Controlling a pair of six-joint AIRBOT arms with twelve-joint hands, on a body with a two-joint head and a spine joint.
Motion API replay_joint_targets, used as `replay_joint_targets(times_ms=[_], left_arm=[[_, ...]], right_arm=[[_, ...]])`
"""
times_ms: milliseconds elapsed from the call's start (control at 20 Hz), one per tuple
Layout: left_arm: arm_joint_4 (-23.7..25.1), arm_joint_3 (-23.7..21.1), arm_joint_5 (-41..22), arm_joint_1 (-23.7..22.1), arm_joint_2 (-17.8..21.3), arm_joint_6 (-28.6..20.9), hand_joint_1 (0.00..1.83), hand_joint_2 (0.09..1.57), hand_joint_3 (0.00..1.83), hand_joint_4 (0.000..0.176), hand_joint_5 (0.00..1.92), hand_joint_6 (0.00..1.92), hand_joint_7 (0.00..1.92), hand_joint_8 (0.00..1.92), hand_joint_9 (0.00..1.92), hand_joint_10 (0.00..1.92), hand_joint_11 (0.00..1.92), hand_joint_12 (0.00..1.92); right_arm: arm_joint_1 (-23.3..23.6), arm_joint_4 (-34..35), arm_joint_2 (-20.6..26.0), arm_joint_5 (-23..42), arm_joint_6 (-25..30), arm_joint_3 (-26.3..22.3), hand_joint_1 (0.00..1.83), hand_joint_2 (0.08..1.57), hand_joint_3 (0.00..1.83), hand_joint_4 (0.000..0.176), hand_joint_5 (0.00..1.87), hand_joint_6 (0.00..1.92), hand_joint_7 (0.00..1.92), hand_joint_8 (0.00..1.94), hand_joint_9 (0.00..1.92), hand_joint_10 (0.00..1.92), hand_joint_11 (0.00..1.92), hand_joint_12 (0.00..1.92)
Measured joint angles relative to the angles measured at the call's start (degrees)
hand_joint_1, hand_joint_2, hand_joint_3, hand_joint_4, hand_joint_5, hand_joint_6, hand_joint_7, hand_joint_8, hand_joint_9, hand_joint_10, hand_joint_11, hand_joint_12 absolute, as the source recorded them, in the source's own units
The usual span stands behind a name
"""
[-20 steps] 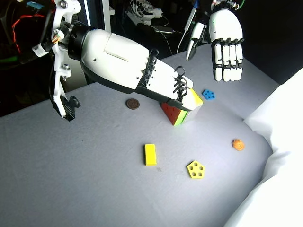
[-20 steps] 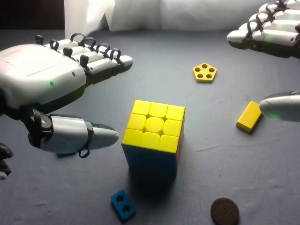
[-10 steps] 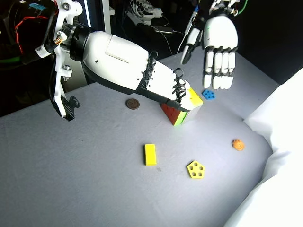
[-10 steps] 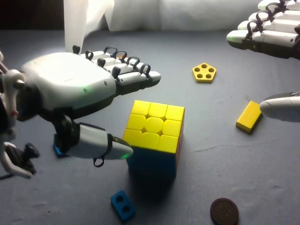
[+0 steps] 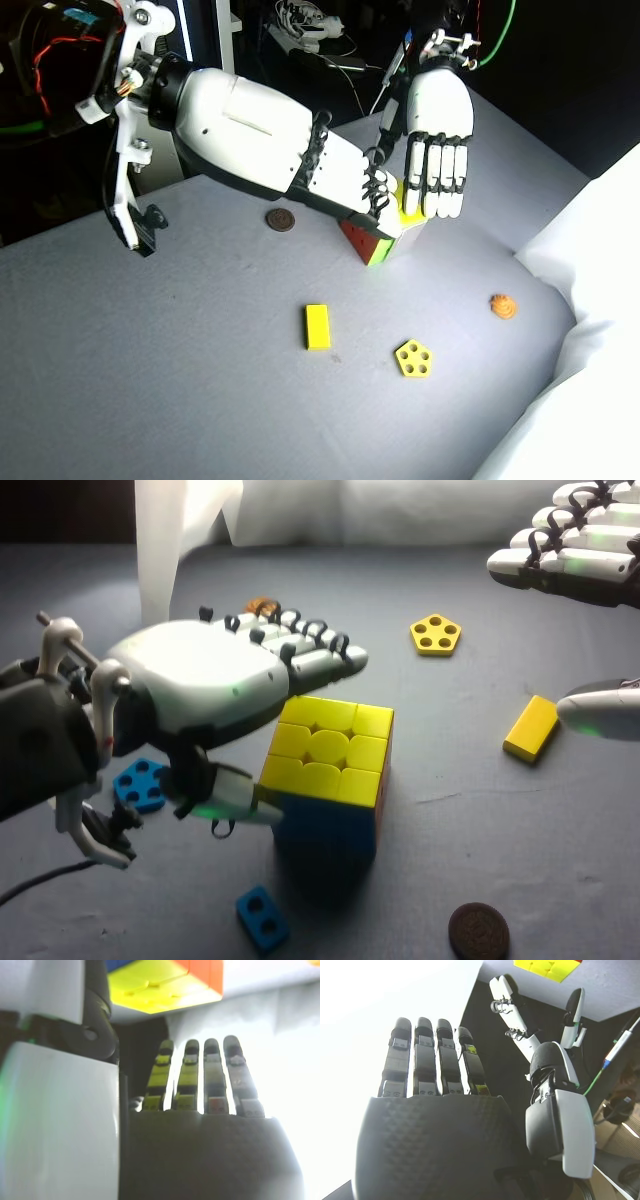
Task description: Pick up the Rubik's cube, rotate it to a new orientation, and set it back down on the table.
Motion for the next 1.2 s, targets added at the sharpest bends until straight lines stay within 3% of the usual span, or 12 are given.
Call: replay_joint_targets(times_ms=[250,400,550,1000,1200], left_arm=[[-6.12,0.94,0.24,0.02,-1.70,4.72,0.94,1.00,0.00,0.026,0.00,0.00,0.00,0.00,0.00,0.00,0.00,0.00],[-9.33,1.18,0.39,0.00,-2.69,7.45,0.96,1.00,0.00,0.018,0.00,0.00,0.00,0.00,0.00,0.00,0.00,0.00],[-13.79,1.33,0.28,0.00,-3.23,11.39,0.94,1.01,0.00,0.025,0.00,0.00,0.00,0.00,0.00,0.00,0.00,0.00],[-14.78,3.87,0.33,0.02,-5.57,12.72,0.92,1.02,0.01,0.022,0.00,0.00,0.00,0.00,0.00,0.00,0.00,0.00],[-17.64,4.63,0.04,0.07,-6.38,15.50,0.95,1.01,0.00,0.027,0.00,0.00,0.00,0.00,0.00,0.00,0.00,0.00]], right_arm=[[0.00,-0.20,0.00,-0.13,-0.04,-0.04,0.16,1.23,0.00,0.000,0.10,0.00,0.13,0.00,0.10,0.01,0.00,0.12],[0.00,-0.20,0.00,-0.44,-0.04,-0.04,0.16,1.23,0.00,0.000,0.09,0.00,0.12,0.00,0.09,0.00,0.00,0.03],[0.00,-0.22,-0.02,-0.42,-0.07,-0.04,0.15,1.23,0.00,0.000,0.08,0.00,0.12,0.00,0.07,0.00,0.00,0.00],[0.00,-0.20,-0.07,-0.44,-0.35,-0.04,0.14,1.24,0.00,0.000,0.08,0.00,0.11,0.01,0.08,0.01,0.00,0.00],[0.00,-0.20,-0.13,-0.44,-0.46,-0.04,0.17,1.24,0.00,0.000,0.08,0.00,0.12,0.00,0.08,0.01,0.00,0.00]])
